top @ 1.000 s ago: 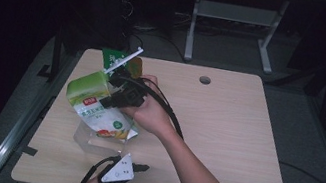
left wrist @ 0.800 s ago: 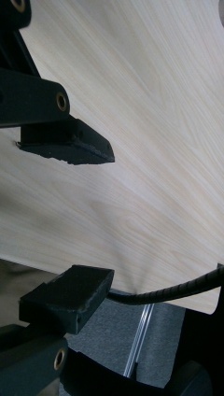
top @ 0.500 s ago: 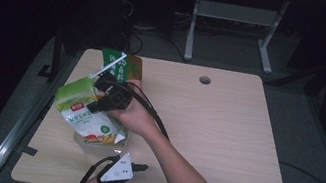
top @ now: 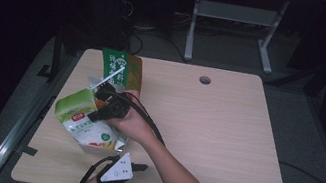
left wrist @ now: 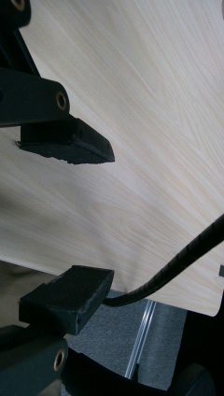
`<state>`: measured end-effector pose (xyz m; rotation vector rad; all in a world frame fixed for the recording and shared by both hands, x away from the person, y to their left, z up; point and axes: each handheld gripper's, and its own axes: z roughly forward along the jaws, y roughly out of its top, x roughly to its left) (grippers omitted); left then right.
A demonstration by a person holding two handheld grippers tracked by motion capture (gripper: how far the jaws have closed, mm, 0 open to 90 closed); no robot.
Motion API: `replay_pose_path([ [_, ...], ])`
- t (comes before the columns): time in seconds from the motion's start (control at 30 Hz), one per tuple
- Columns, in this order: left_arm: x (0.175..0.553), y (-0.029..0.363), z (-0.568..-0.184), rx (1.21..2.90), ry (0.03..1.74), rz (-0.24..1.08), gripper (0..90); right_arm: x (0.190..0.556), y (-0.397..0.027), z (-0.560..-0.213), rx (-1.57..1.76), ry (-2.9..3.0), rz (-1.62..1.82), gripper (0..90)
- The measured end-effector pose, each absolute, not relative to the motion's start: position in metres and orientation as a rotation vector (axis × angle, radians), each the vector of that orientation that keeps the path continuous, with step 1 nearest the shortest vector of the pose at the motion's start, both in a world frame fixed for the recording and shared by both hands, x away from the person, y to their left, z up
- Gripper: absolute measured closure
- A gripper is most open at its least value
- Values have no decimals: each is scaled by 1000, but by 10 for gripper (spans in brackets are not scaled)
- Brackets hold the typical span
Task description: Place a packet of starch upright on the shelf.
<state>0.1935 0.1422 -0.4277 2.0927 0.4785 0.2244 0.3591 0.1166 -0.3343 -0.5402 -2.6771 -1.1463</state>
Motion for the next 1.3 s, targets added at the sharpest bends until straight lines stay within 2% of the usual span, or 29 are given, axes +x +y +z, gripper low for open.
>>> replay_pose_path([
  [0.33, 193, 141, -429, 2092, 482, 224, 369, 358, 105, -337, -530, -2690, -1124, 843],
  [0.73, 193, 142, -429, 2096, 490, 219, 369, 357, 92, -349, -549, -2686, -1115, 880],
  [1.3, 195, 142, -431, 2095, 506, 219, 367, 359, 73, -364, -594, -2641, -1098, 888],
])
